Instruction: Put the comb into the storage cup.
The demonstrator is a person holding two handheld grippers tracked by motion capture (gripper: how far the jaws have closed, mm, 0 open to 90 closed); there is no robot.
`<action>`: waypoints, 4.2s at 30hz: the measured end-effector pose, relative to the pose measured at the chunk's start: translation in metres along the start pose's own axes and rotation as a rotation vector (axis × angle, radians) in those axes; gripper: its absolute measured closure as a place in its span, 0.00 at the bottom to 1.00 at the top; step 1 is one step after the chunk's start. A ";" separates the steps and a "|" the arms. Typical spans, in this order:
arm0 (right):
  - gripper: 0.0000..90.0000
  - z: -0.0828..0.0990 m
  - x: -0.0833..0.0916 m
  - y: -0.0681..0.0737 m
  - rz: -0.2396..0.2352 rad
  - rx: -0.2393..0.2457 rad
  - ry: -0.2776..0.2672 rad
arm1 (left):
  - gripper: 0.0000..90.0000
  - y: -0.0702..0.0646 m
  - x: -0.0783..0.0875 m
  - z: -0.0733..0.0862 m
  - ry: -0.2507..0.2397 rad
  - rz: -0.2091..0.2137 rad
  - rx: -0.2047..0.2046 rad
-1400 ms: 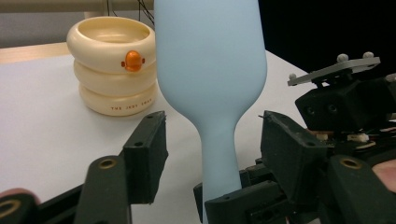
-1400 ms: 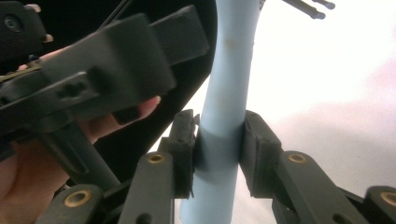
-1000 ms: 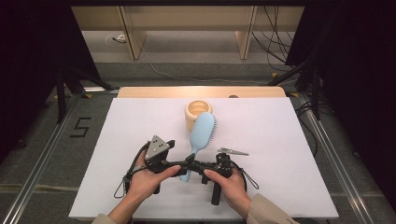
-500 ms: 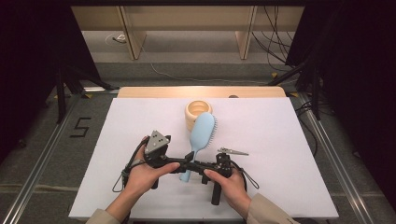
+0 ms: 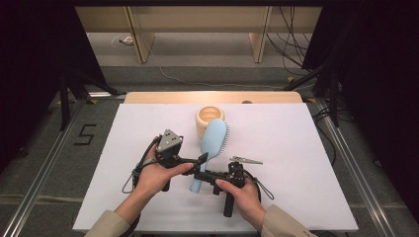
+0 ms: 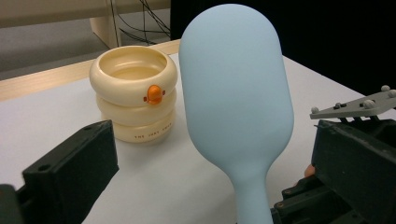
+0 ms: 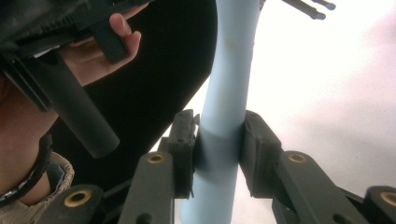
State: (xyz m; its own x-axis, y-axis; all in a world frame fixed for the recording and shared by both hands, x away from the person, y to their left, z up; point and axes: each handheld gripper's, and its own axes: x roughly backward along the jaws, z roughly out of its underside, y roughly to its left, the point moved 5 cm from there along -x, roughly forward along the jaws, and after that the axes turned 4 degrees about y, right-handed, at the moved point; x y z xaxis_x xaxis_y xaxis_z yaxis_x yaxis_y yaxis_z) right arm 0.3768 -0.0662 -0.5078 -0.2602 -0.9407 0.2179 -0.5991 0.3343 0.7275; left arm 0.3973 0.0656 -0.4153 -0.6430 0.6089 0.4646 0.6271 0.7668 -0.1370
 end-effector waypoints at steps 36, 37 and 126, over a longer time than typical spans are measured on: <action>0.76 0.000 -0.001 0.000 0.002 0.009 0.004 | 0.00 -0.006 -0.036 -0.024 0.048 0.038 0.004; 0.76 0.000 -0.001 0.001 0.002 0.005 0.006 | 0.00 -0.006 -0.036 -0.024 0.049 0.040 0.002; 0.76 0.004 -0.003 0.000 0.008 0.016 0.026 | 0.03 -0.002 -0.072 -0.043 0.098 0.070 0.085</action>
State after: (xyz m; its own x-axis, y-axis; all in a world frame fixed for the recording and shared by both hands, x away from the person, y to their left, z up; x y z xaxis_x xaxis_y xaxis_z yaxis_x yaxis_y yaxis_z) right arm 0.3744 -0.0634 -0.5109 -0.2448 -0.9393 0.2406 -0.6093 0.3420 0.7154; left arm 0.4617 0.0118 -0.4108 -0.5502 0.6420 0.5340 0.6266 0.7401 -0.2442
